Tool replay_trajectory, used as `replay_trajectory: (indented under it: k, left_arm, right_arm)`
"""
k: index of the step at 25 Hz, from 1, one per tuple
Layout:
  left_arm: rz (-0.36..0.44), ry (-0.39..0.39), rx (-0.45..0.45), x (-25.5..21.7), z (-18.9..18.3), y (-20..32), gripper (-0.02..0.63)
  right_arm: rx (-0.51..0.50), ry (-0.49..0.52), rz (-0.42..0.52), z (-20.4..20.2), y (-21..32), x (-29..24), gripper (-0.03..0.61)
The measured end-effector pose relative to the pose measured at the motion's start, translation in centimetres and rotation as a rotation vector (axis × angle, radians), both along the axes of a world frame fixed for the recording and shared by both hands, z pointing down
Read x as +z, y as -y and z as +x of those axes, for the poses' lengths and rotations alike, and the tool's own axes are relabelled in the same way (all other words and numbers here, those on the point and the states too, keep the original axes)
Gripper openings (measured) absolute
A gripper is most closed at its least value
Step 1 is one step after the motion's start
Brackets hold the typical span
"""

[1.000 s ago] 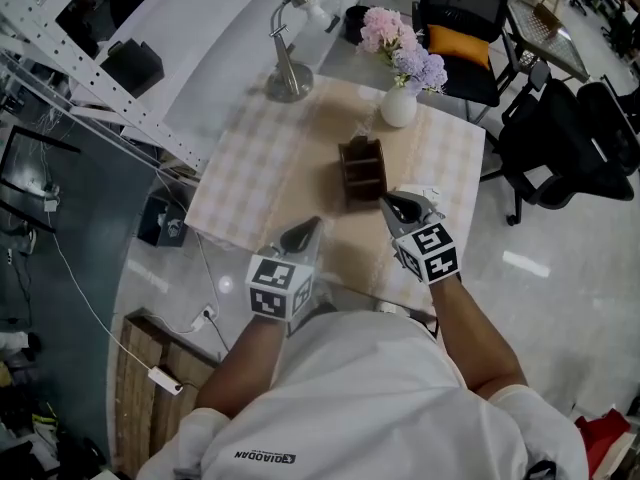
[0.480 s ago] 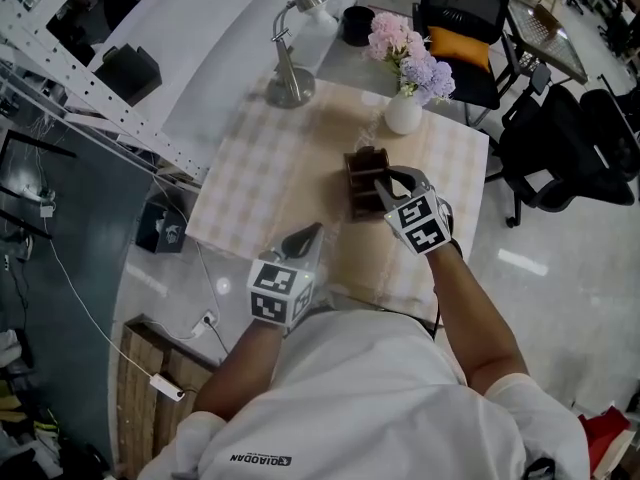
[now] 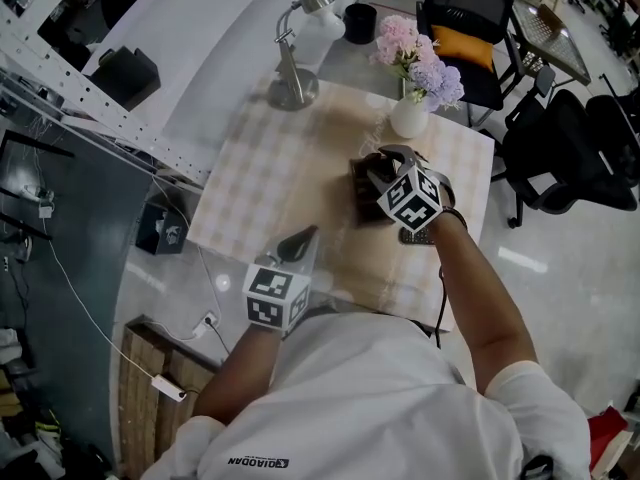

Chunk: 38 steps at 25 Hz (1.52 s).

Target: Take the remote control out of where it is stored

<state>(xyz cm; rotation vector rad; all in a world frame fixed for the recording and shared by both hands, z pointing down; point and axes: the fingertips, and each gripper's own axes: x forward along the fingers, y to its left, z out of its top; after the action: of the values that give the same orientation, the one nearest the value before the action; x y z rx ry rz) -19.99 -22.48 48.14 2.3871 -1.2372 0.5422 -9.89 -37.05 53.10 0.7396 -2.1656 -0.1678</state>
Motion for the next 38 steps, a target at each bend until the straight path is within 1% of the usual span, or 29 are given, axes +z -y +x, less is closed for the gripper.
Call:
replay_trajectory:
  k: [3, 9, 10, 12, 14, 17, 20, 25, 32, 38]
  left_arm:
    - [-0.008, -0.002, -0.010, 0.3, -0.4, 0.3, 0.003]
    - [-0.030, -0.016, -0.039, 0.8, -1.1, 0.6, 0.003]
    - [-0.030, -0.018, -0.043, 0.8, -1.1, 0.6, 0.003]
    - [-0.028, -0.020, -0.044, 0.8, -0.9, 0.7, 0.003]
    - [-0.027, -0.021, -0.044, 0.9, -0.7, 0.7, 0.003]
    - [-0.029, -0.024, -0.047, 1.0, -0.4, 0.5, 0.003]
    - [-0.028, -0.027, -0.051, 0.8, -0.2, 0.3, 0.003]
    - [-0.025, -0.025, -0.059, 0.7, 0.2, -0.2, 0.003]
    - [-0.019, -0.024, -0.059, 0.5, 1.2, -1.1, 0.003]
    - [0.003, -0.024, -0.067, 0.1, 2.4, -1.8, 0.003]
  right_arm:
    - [-0.025, -0.012, -0.036, -0.5, 0.9, 0.8, 0.199]
    - [-0.051, 0.010, -0.120, -1.0, 1.2, 1.9, 0.194]
    - [-0.053, 0.011, -0.124, -1.1, 1.1, 2.0, 0.171]
    - [-0.055, 0.021, -0.122, -1.0, 1.1, 2.0, 0.157]
    - [-0.056, 0.039, -0.125, -1.0, 1.0, 1.9, 0.128]
    - [-0.060, 0.061, -0.144, -1.0, 0.5, 1.8, 0.111]
    - [-0.050, 0.096, -0.154, -0.8, 0.2, 1.3, 0.077]
    - [-0.035, 0.167, -0.165, -0.5, -0.3, -0.1, 0.074]
    - [-0.044, 0.215, -0.104, -0.3, -1.1, -3.6, 0.074]
    - [-0.064, 0.262, 0.003, 0.5, -2.6, -8.4, 0.074]
